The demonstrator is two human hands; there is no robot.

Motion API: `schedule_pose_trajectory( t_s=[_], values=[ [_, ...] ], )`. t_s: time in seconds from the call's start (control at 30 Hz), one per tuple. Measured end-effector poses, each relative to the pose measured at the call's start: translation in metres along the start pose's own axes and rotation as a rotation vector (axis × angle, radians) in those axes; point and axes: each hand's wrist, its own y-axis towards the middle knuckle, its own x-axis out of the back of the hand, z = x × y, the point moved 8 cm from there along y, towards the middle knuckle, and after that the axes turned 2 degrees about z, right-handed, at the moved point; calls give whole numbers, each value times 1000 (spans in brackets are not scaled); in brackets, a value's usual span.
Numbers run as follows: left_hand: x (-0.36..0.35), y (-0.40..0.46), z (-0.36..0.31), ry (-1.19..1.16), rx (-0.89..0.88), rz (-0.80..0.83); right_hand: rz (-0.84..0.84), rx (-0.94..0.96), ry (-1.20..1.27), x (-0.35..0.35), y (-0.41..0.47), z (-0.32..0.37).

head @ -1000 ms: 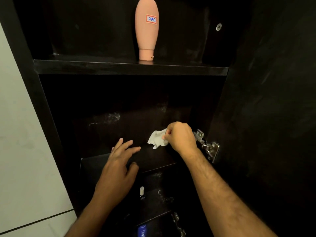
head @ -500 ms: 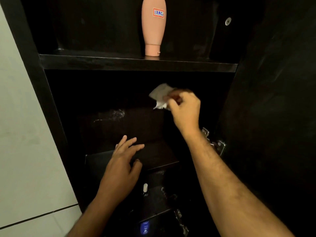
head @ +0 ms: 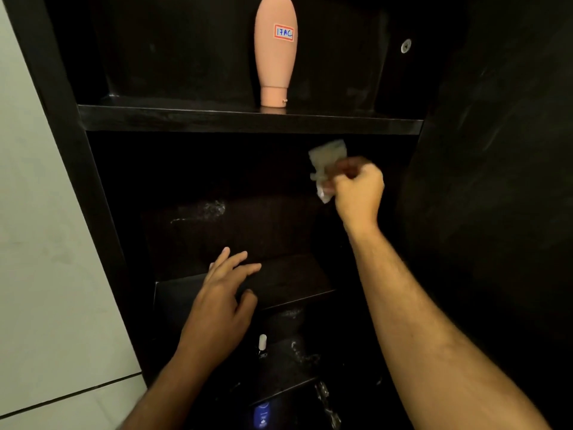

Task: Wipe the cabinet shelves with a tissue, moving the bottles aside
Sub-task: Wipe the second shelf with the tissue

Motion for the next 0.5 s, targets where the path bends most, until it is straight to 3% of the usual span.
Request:
schedule_pose_trajectory(
  t_s=[0.13, 0.3, 0.43, 0.5],
  values=[
    [1, 0, -2, 3, -14, -12, 14, 159, 217, -26, 6, 45],
    [14, -3, -8, -7, -94, -72, 206, 521, -223, -55, -61, 40],
    [28, -6, -9, 91, -121, -93, 539, 349, -480, -67, -94, -28],
    [34, -5, -6, 120, -119, -107, 541, 253, -607, -60, -85, -41]
  ],
)
